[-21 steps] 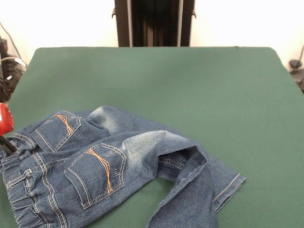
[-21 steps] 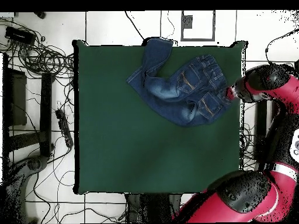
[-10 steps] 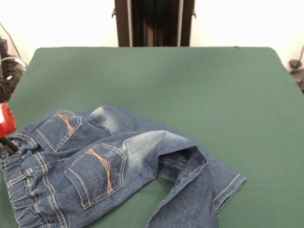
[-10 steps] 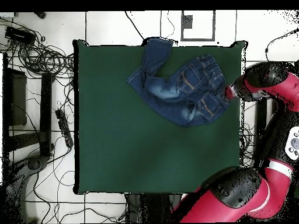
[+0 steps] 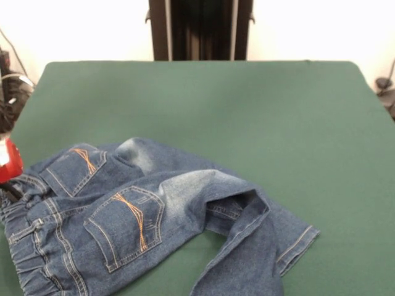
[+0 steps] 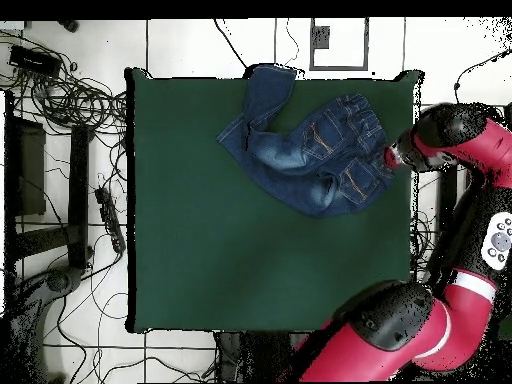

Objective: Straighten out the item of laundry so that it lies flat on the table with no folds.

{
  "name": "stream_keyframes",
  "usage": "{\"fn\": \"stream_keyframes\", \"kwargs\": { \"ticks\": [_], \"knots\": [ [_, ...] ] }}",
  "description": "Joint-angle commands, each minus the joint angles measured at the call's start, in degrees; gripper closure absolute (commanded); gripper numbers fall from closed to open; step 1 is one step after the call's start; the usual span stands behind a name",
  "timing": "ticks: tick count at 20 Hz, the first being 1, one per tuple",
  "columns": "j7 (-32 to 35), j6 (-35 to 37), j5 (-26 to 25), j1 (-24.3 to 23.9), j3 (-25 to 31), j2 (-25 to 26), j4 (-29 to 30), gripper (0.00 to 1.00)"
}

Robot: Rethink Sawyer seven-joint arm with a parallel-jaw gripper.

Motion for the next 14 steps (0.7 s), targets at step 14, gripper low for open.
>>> {"fn": "stream_keyframes", "kwargs": {
  "ticks": [14],
  "knots": [
    [24.59, -29.04, -1.17, 8.16, -12.22, 0.0, 12.48, 1.0]
  ]
}}
